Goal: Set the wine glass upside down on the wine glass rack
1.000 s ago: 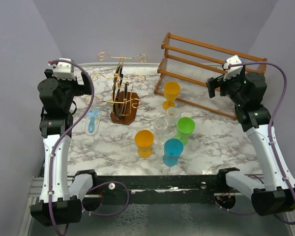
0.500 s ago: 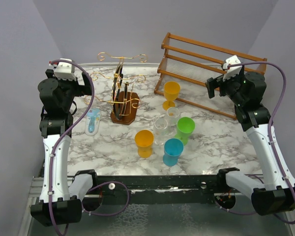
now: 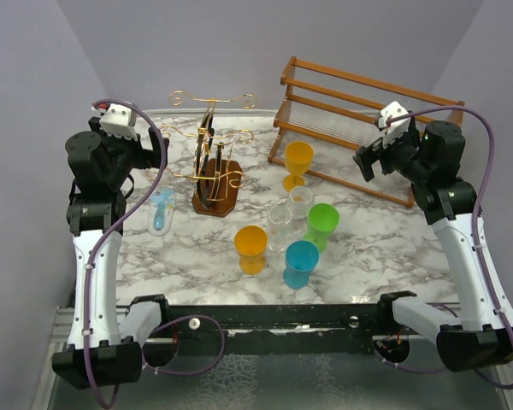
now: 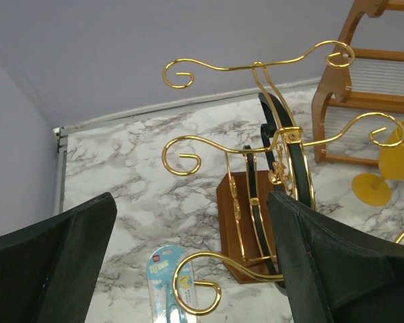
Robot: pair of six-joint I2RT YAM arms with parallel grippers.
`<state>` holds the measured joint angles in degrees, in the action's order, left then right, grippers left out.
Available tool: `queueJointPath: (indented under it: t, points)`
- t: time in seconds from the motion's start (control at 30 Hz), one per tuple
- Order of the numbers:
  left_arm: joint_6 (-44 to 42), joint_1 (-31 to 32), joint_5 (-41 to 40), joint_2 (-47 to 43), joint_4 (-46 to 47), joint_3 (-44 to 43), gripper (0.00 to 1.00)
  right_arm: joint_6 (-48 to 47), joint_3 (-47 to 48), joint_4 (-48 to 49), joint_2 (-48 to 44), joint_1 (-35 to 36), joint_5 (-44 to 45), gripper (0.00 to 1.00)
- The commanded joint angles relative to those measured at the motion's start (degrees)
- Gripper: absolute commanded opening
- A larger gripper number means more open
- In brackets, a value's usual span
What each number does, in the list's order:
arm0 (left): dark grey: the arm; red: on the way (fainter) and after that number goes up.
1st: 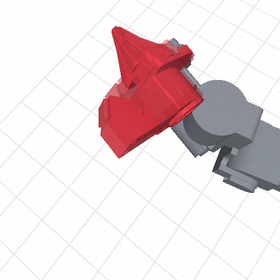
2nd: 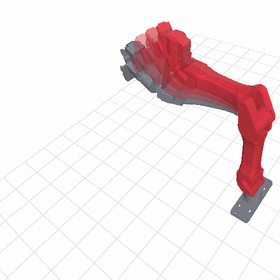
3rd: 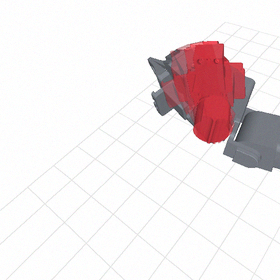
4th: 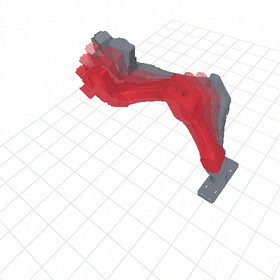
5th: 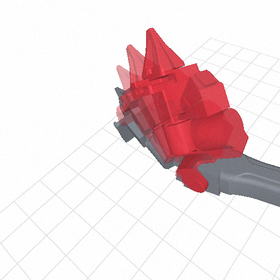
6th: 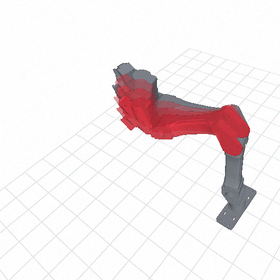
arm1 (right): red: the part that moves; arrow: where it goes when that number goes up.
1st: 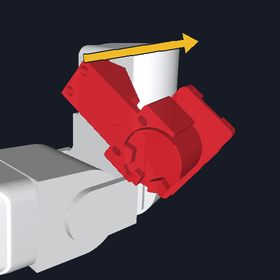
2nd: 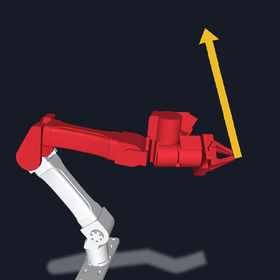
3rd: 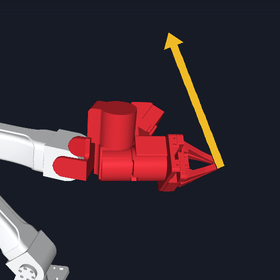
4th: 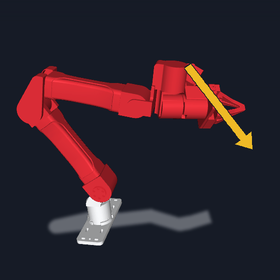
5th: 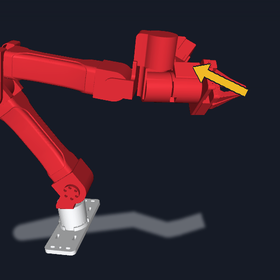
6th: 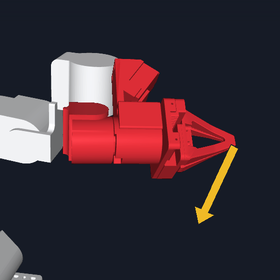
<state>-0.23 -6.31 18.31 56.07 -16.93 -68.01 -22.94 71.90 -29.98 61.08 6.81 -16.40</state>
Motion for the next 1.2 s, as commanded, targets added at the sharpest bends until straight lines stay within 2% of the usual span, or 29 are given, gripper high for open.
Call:
queueJointPath:
  t: [0.0,0.17,0.33,0.43,0.7,1.17]
  points:
    - [-1.5,-0.19,6.28,0.86,-2.51,-3.01,0.99,-7.85,2.7,-11.56,-0.55,0.4,-9.38,1.0]
    - [-3.18,-0.19,6.87,2.87,-5.98,-6.07,0.99,-9.86,2.99,-17.84,2.37,1.8,-13.91,1.0]
    - [-3.96,-0.19,6.22,4.73,-7.86,-8.95,0.99,-8.82,-0.39,-16.43,4.27,10.51,-6.19,1.0]
    - [-4.16,-0.2,6.33,5.65,-9.06,-9.28,0.99,-8.7,-1.13,-16.66,4.86,13.33,-4.37,0.98]
    - [-4.69,-0.22,8.87,8.28,-10.21,-11.06,0.99,-8.68,-2.01,-20.59,8.49,18.3,0.91,0.8]
    - [-4.19,-0.15,9.78,10.79,-9.45,-11.59,0.98,-8.27,-2.4,-22.58,14.55,19.38,5.17,0.46]
